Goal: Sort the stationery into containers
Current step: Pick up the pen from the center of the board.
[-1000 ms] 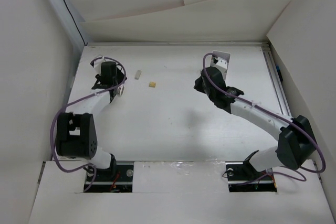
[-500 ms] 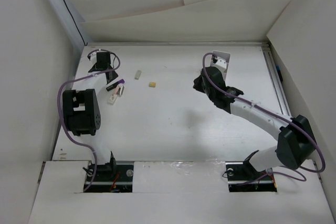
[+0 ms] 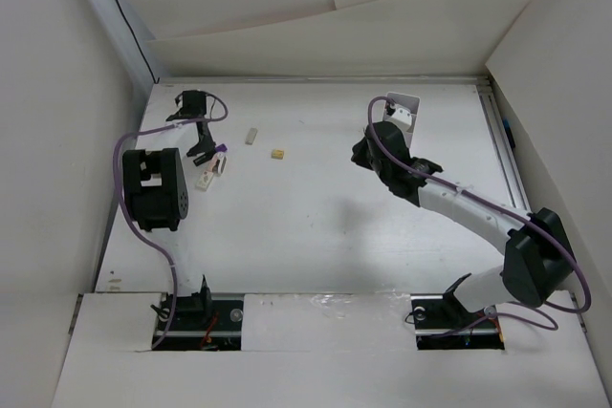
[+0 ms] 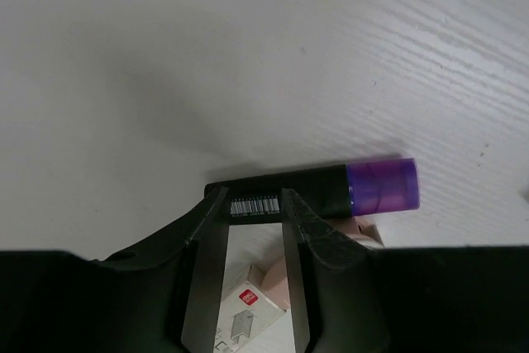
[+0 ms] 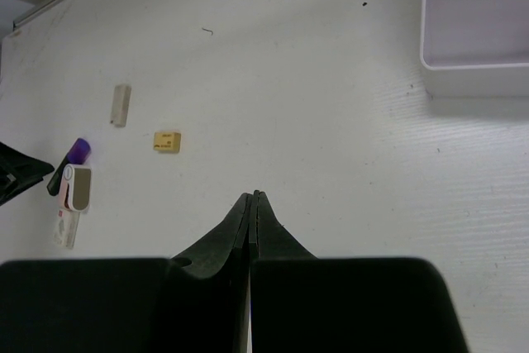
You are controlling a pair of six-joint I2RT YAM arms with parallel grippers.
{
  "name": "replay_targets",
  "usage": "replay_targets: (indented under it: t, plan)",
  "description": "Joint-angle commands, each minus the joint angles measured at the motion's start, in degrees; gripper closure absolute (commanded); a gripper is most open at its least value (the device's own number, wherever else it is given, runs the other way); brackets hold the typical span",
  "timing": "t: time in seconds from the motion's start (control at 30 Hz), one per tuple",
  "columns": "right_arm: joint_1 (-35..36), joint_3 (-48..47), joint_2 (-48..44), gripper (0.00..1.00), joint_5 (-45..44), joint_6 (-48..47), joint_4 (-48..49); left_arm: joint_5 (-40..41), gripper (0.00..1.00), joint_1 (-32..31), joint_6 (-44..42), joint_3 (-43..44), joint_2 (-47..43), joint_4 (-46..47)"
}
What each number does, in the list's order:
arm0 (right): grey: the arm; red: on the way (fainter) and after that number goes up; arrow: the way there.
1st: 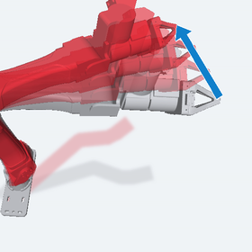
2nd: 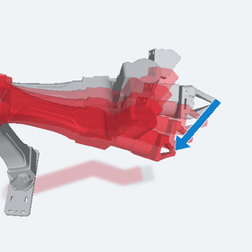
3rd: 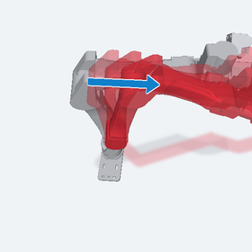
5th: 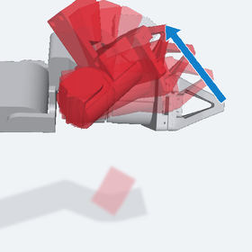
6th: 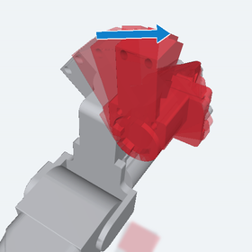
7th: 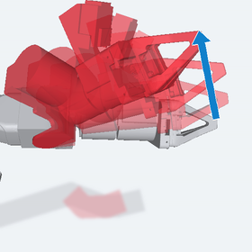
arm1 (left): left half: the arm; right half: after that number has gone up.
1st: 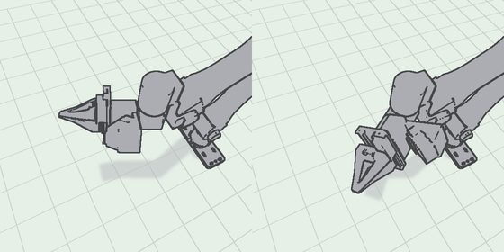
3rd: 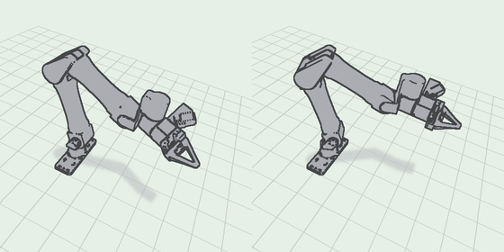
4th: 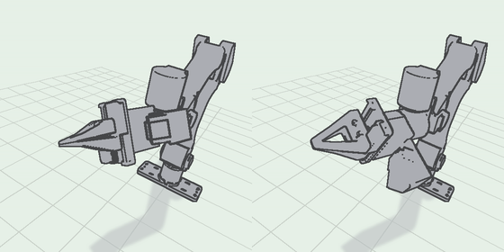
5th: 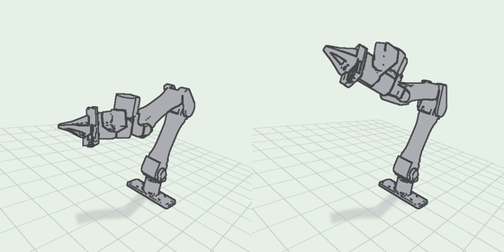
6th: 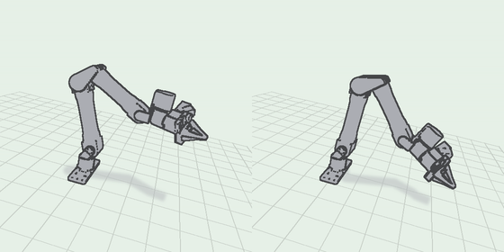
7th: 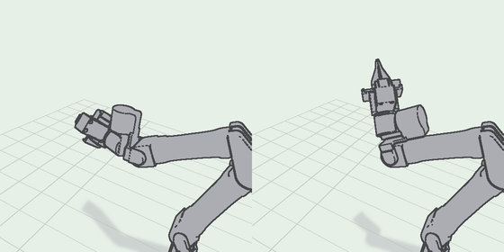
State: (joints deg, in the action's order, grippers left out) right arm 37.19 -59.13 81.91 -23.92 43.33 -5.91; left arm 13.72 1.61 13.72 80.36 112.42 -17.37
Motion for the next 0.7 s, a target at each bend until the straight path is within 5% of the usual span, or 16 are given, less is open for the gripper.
replay_targets:
  t: [0.0,0.67]
  plan:
    - [0.3,-0.2,0.1,1.0,0.1,-0.1,2.3,-2.3,0.73,0.1,-5.8,0.1,-3.8,-1.6]
    - [0.9,-0.2,-1.0,1.0,0.1,-0.1,2.3,-5.3,0.59,-0.5,-10.9,0.6,0.0,-2.1]
